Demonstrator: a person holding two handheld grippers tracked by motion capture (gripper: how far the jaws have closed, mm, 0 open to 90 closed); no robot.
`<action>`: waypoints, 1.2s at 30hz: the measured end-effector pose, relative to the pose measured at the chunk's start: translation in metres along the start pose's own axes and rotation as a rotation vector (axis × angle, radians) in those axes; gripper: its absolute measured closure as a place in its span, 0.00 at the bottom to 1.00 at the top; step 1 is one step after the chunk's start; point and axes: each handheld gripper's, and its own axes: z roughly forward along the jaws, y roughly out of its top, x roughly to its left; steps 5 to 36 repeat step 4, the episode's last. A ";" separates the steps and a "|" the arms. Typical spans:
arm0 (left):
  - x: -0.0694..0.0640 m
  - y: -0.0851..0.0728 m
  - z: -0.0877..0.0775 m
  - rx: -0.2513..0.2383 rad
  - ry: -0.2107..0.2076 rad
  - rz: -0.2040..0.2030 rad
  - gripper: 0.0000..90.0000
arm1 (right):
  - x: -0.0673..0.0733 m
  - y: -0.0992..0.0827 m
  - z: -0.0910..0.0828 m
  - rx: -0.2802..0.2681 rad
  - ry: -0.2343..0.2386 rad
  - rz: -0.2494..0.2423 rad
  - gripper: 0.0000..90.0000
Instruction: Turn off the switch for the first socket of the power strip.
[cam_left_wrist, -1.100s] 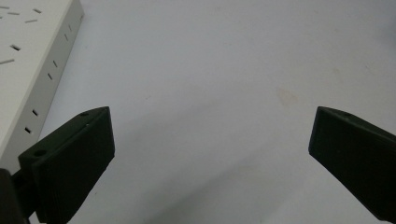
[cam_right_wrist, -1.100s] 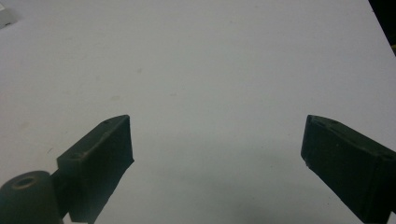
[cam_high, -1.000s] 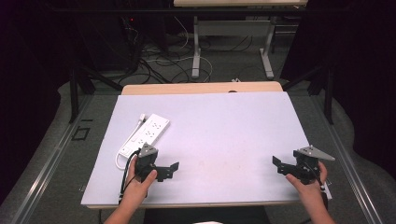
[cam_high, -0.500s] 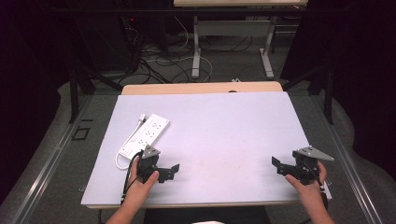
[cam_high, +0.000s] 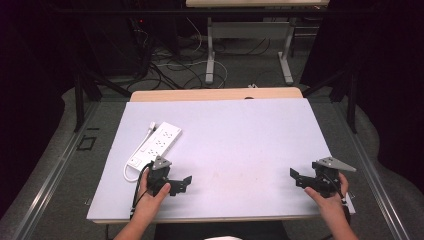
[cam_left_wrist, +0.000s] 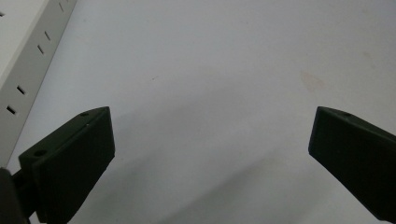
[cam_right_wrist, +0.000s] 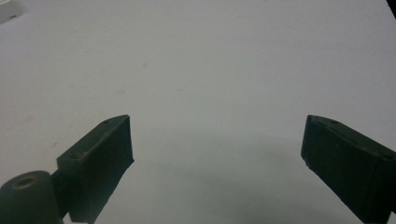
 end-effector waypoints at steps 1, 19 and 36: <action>0.000 0.000 0.000 -0.003 -0.004 -0.011 0.00 | 0.000 0.000 0.000 0.004 0.002 0.002 0.09; 0.000 0.000 0.000 -0.008 -0.002 -0.003 0.00 | -0.001 0.001 0.000 0.023 0.005 -0.009 0.09; 0.000 0.000 0.000 -0.008 -0.002 -0.003 0.00 | -0.001 0.001 0.000 0.023 0.005 -0.009 0.09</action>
